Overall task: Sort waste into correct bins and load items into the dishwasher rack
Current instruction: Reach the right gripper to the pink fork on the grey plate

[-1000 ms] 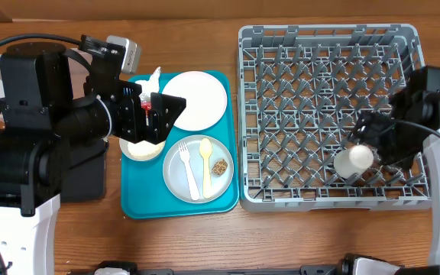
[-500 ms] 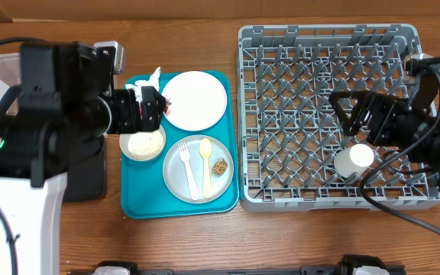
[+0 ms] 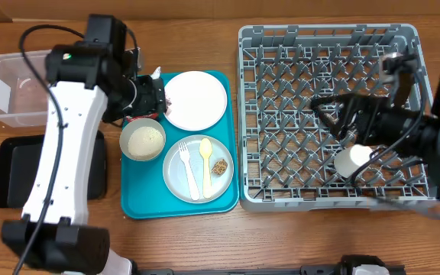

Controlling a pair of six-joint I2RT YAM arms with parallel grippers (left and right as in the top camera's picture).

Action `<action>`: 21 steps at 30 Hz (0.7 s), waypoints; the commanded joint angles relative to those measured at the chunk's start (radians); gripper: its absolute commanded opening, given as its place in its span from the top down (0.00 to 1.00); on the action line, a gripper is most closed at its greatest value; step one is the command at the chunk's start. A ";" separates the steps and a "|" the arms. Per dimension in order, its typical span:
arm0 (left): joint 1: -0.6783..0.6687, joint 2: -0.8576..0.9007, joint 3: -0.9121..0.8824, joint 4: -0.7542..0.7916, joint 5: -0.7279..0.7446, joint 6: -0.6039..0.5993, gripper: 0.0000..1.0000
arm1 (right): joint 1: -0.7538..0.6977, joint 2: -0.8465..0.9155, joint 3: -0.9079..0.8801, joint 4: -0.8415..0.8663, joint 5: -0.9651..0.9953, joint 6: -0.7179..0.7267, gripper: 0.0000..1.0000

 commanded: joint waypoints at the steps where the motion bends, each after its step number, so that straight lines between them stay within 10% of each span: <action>1: -0.054 0.051 -0.011 0.002 -0.072 -0.013 0.13 | 0.107 -0.076 0.006 0.009 0.163 0.021 0.00; 21: -0.111 -0.043 -0.012 -0.222 -0.297 -0.219 0.24 | 0.275 0.064 -0.013 -0.132 0.435 0.197 0.09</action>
